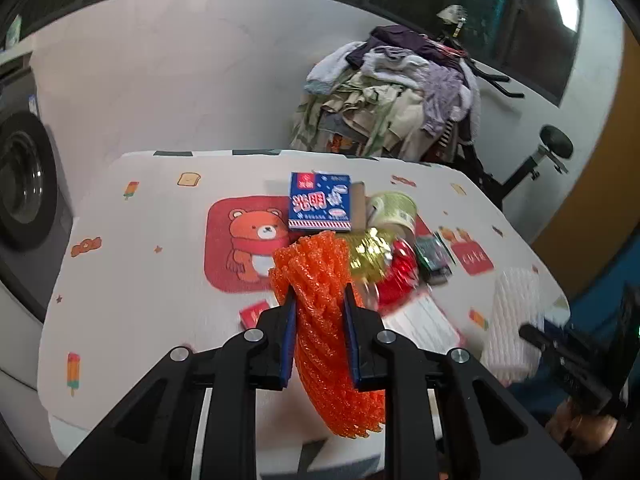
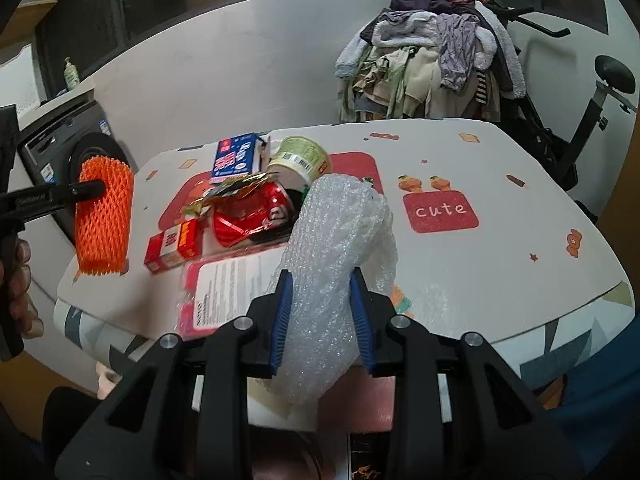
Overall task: Collect trash
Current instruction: 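Carry the orange net and bubble-wrap sleeve down over the brown bin with both tools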
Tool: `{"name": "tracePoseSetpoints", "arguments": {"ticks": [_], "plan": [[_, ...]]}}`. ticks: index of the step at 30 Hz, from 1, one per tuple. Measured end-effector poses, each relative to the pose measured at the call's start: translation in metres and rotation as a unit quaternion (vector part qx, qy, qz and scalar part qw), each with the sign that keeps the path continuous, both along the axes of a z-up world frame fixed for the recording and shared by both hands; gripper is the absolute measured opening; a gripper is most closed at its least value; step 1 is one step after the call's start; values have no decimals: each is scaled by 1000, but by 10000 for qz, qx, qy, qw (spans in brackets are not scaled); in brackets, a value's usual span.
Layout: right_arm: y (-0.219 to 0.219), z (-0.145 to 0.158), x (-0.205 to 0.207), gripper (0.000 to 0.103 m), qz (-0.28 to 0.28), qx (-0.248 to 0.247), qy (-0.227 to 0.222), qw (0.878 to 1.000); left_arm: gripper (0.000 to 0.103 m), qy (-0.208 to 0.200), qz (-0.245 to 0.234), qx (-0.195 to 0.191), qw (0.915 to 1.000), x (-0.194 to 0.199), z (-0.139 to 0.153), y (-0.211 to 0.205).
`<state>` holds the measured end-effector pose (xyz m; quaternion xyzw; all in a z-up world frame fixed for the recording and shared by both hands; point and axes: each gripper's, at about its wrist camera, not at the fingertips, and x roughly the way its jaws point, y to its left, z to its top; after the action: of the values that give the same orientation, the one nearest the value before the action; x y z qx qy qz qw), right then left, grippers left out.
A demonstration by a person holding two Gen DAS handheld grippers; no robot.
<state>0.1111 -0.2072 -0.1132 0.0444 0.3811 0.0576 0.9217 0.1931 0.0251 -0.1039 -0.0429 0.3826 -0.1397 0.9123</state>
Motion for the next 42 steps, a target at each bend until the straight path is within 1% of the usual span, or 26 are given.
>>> {"name": "tracePoseSetpoints", "arguments": {"ticks": [4,9,12,15,18,21,26,29,37,42], "plan": [[5,5,-17,32,196,96,-87,9997,20,1,-225,-2,9997,-29,-2,-6],[11,6,-39,32,426,58,-170,9989,20,-220,-468,187,9985,-68,0,-19],[13,7,-53,32,523,67,-222,9984,20,-304,-582,83,9978,-90,-1,-24],[14,7,-65,32,614,71,-273,9977,20,-284,-735,43,9969,-110,-6,-30],[16,7,-78,32,702,44,-308,9970,20,-197,-774,31,9968,-127,-16,-32],[17,8,-89,32,769,38,-347,9964,20,-112,-794,-130,9967,-143,-25,-30],[20,6,-104,32,862,72,-363,9956,21,-35,-840,-167,9963,-164,-40,-29],[24,2,-110,32,920,40,-360,9951,21,93,-859,-143,9962,-174,-55,-27],[30,-20,-120,32,1058,130,-287,9939,21,479,-802,-154,9955,-185,-92,-16],[30,-32,-124,32,1124,246,-212,9931,21,701,-870,-45,9937,-189,-114,-12]]}}
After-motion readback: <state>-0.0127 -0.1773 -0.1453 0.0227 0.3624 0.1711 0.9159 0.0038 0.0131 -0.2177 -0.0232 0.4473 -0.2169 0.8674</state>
